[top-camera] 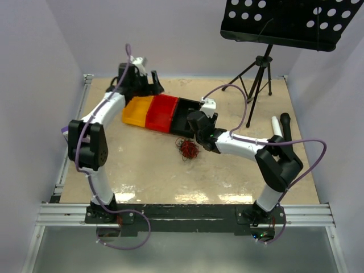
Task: Untangle the cables
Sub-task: Move the bin to the center of the board.
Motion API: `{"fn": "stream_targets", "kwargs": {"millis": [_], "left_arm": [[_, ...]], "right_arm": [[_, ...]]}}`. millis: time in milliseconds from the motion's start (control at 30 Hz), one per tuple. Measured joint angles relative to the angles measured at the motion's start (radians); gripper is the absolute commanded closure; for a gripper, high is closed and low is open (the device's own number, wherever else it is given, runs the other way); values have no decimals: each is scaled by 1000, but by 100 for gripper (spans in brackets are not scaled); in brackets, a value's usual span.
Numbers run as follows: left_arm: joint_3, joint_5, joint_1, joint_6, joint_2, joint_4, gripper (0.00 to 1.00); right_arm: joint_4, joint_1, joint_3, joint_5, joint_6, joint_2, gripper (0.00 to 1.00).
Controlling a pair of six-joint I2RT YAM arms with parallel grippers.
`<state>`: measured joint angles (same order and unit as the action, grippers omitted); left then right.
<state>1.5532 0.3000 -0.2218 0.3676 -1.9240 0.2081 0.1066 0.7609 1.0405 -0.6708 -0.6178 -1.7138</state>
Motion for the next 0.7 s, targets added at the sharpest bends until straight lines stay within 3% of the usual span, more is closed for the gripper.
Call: {"fn": "stream_targets", "kwargs": {"millis": [133,300,433,633,700], "left_arm": [[23,-22,85,-90,83,14,0],[-96,-61,64,-212,142,-14,0],[-232,-73,48,-286,112,-25,0],[-258,-114,50,-329,42,-35,0],[-258,-113,50,-329,41,-46,12]], "right_arm": [[25,-3,4,0,1,-11,28],[54,-10,14,0,10,-48,35],[70,-31,14,0,16,-73,44],[96,-59,16,0,28,-80,60],[97,-63,22,-1,32,-82,63]]}}
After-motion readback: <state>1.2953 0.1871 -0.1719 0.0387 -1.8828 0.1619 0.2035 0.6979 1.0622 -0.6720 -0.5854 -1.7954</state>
